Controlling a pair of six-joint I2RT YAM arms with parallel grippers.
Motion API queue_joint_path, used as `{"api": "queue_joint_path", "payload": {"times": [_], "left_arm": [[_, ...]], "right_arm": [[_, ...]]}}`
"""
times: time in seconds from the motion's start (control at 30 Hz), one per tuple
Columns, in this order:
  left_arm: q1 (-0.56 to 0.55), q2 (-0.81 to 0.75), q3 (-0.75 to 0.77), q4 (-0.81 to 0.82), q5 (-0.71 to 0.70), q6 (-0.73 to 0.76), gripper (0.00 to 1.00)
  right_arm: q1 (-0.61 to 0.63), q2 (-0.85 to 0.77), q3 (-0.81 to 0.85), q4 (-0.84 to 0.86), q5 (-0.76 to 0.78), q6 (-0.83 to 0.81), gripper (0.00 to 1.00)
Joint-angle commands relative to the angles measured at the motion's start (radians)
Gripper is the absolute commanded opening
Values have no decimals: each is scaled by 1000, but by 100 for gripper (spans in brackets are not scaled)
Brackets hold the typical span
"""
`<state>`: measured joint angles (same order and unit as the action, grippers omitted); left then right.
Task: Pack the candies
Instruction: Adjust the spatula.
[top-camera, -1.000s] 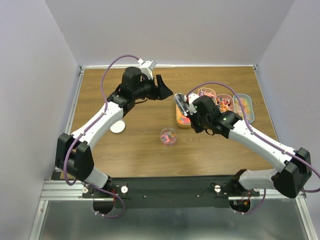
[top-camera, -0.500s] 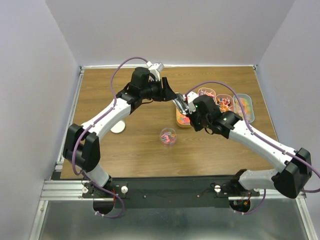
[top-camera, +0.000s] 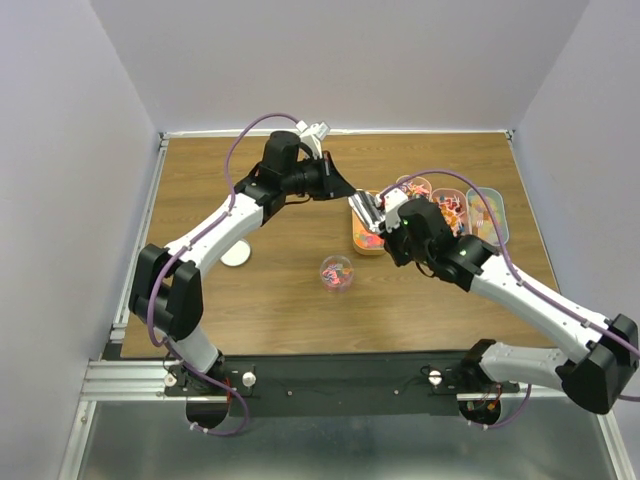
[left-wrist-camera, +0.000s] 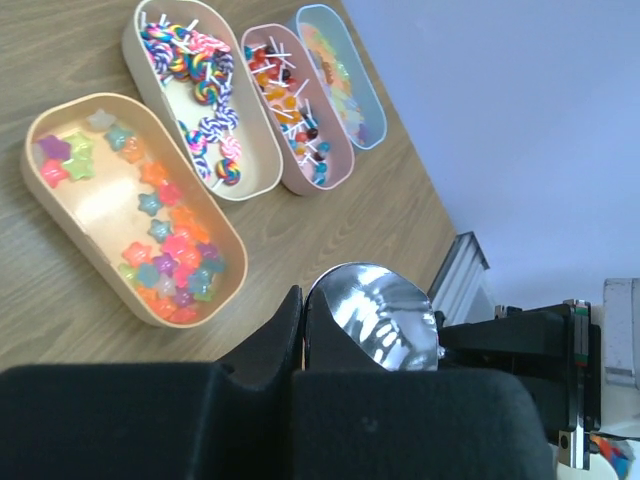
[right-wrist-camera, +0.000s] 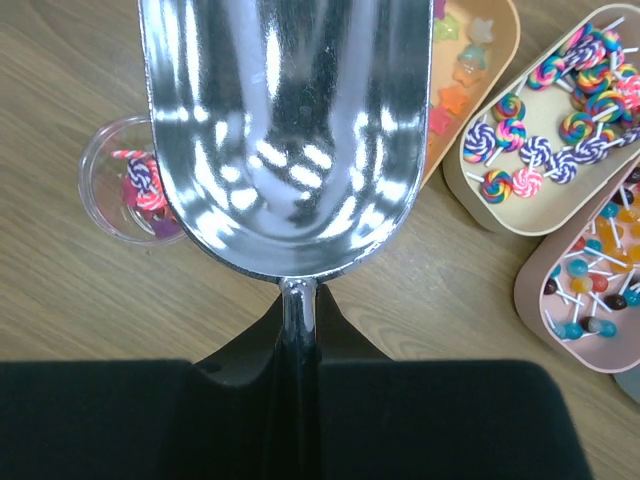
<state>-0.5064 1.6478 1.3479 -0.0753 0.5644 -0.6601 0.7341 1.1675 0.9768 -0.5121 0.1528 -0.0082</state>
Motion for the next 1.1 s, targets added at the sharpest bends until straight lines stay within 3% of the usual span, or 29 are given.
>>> {"api": "queue_joint_path", "payload": {"times": [0.0, 0.17, 0.5, 0.87, 1.07], "left_arm": [[-3, 32, -9, -4, 71, -35, 0], [-3, 37, -3, 16, 112, -59, 0], [-3, 30, -41, 71, 160, -121, 0], [17, 24, -101, 167, 213, -226, 0], [39, 23, -150, 261, 261, -315, 0]], "right_arm": [[8, -86, -10, 147, 70, 7, 5], [8, -94, -18, 155, 64, 7, 5], [8, -101, -40, 196, 44, 36, 23], [8, -132, -39, 213, 33, 56, 24], [8, -164, -56, 213, 37, 63, 32]]}}
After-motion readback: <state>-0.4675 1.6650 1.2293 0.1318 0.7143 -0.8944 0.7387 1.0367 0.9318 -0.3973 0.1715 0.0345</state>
